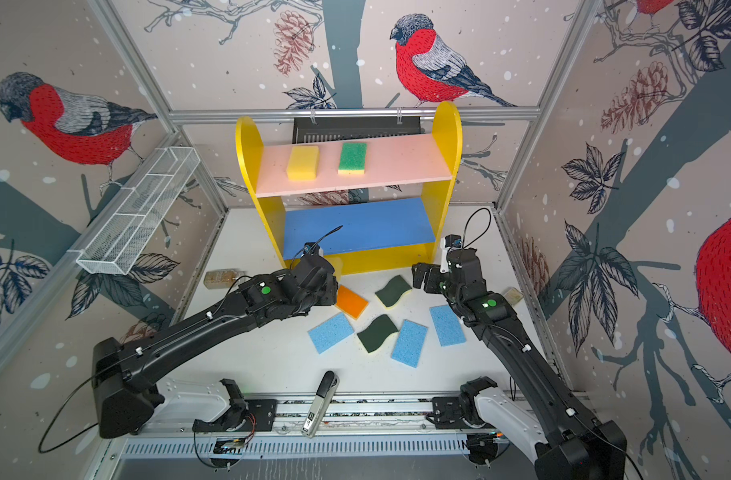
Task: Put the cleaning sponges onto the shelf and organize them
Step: 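Lift the yellow sponge with the left gripper up to the pink shelf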
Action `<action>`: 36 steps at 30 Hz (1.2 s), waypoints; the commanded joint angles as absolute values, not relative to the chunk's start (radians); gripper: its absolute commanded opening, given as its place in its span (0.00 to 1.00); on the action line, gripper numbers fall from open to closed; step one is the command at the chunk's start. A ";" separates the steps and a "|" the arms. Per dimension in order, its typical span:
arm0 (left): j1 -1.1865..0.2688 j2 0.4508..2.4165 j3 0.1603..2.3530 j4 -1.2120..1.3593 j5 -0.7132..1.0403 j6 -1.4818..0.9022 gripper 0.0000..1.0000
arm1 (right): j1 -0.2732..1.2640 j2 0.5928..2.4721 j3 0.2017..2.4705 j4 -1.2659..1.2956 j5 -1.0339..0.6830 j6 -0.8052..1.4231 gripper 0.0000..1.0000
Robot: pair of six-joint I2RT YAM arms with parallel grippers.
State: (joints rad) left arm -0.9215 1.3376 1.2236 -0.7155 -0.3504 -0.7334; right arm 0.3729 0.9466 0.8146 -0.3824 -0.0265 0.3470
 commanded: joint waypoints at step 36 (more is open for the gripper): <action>-1.008 1.847 2.238 -0.779 -0.322 -0.308 0.58 | 0.373 0.836 0.736 -0.341 -0.064 0.415 0.99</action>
